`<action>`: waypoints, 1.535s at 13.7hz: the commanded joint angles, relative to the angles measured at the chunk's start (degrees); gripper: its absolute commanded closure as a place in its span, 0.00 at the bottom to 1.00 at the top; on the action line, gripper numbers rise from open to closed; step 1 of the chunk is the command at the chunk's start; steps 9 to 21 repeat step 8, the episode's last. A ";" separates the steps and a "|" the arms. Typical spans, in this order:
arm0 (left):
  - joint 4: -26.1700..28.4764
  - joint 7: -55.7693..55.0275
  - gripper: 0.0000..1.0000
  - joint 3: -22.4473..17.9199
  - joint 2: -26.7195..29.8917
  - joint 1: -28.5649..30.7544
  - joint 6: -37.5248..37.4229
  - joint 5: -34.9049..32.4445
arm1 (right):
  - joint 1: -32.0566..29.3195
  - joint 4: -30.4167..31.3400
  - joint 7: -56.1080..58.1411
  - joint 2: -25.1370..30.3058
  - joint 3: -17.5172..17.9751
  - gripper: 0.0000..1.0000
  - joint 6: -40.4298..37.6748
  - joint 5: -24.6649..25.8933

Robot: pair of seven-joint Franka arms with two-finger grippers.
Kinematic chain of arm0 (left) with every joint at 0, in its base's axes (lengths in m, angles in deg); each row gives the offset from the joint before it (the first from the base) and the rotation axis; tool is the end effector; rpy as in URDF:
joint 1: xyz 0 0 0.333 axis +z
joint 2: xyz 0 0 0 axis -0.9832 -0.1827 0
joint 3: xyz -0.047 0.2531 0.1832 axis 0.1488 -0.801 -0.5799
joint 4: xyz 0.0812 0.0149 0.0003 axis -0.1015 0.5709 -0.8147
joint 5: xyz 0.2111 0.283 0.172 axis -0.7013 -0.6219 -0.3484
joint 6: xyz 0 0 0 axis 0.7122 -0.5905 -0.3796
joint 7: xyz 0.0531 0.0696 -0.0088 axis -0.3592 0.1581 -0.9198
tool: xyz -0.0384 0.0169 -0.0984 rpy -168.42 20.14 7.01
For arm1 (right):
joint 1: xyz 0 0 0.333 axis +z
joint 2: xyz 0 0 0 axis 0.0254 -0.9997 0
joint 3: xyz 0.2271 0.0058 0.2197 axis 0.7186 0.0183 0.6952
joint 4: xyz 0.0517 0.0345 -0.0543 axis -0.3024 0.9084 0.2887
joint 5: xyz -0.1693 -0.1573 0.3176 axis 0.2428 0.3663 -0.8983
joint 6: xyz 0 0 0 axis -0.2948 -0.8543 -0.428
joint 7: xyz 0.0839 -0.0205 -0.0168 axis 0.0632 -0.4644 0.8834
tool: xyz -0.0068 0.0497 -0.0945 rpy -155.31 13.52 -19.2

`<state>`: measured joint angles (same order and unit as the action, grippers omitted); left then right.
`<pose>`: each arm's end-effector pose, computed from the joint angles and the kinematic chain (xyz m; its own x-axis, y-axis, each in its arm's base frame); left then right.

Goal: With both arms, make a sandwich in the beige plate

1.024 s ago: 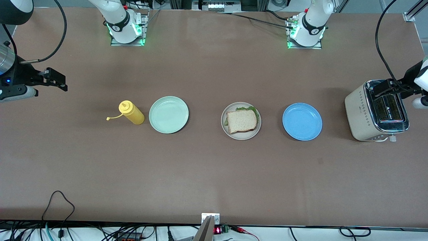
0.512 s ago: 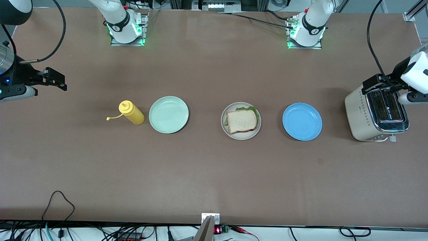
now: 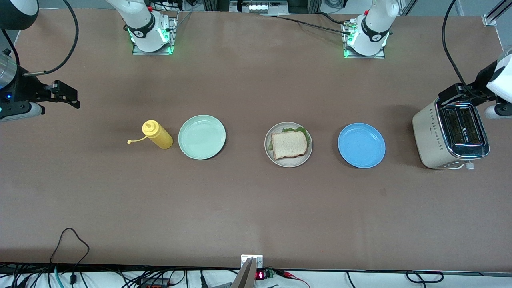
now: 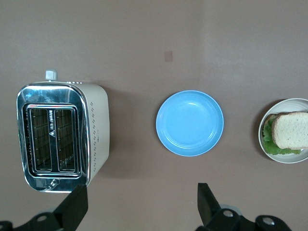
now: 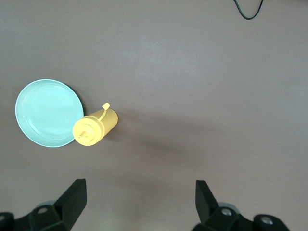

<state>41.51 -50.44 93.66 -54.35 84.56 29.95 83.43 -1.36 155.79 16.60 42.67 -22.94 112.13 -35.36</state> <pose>0.5528 0.0127 0.5882 0.9948 0.0867 -0.0527 0.0859 -0.9961 -0.0180 0.5751 0.0074 0.5802 0.9791 0.2008 -0.0319 0.2010 -0.9796 0.0020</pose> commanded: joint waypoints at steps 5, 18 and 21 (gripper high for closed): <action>5.78 1.55 0.00 -0.23 5.15 -0.34 -1.56 -0.14 | -0.28 -0.43 -0.52 0.29 0.23 0.00 -0.37 -0.49; 5.70 1.20 0.00 -0.23 5.15 -0.34 -1.82 -0.14 | -0.28 -0.43 -0.52 0.29 0.23 0.00 -0.37 -0.49; 5.70 1.20 0.00 -0.23 5.15 -0.34 -1.82 -0.14 | -0.28 -0.43 -0.52 0.29 0.23 0.00 -0.37 -0.49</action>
